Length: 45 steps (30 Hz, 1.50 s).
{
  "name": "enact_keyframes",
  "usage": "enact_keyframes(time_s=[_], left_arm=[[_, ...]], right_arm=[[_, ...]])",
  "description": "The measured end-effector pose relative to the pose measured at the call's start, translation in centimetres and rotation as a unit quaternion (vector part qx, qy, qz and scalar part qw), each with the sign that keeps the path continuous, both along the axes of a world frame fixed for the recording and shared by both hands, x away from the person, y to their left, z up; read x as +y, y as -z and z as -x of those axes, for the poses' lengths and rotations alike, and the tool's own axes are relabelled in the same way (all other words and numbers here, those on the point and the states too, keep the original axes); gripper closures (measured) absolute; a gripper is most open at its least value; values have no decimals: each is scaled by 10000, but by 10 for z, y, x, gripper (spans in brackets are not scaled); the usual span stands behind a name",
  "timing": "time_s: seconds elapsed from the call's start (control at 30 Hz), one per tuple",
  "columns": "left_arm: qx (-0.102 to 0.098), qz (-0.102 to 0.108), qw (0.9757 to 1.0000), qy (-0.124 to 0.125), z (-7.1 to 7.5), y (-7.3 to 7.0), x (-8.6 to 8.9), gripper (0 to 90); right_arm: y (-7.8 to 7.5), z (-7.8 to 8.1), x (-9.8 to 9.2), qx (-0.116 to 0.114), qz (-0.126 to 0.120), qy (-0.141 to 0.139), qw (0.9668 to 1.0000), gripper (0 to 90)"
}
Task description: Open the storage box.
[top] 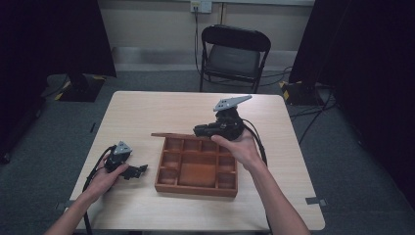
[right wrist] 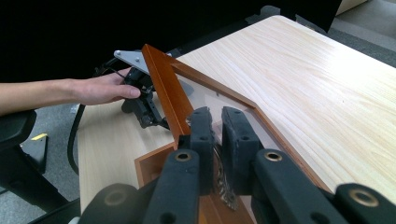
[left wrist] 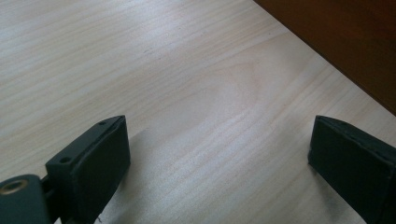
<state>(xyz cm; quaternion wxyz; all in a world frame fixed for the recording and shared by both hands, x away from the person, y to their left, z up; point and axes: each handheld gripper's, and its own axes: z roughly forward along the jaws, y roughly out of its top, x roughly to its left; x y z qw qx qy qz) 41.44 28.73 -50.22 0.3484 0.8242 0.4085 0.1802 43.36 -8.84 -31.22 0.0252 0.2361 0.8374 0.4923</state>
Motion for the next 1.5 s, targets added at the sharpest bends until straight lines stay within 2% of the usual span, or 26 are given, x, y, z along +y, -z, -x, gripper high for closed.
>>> enact_keyframes(time_s=[0.43, 0.9, 1.5], left_arm=[[0, -1, 10000, 1, 0, 0, 0, 50], [-1, 0, 10000, 0, 0, 0, 0, 50], [-1, 0, 10000, 0, 0, 0, 0, 50]], right_arm=[[-1, -4, -2, 29, -98, 58, 9999, 838], [-2, -5, -2, -53, -74, 115, 9999, 814], [-3, -5, -2, -58, -77, 105, 9999, 826]])
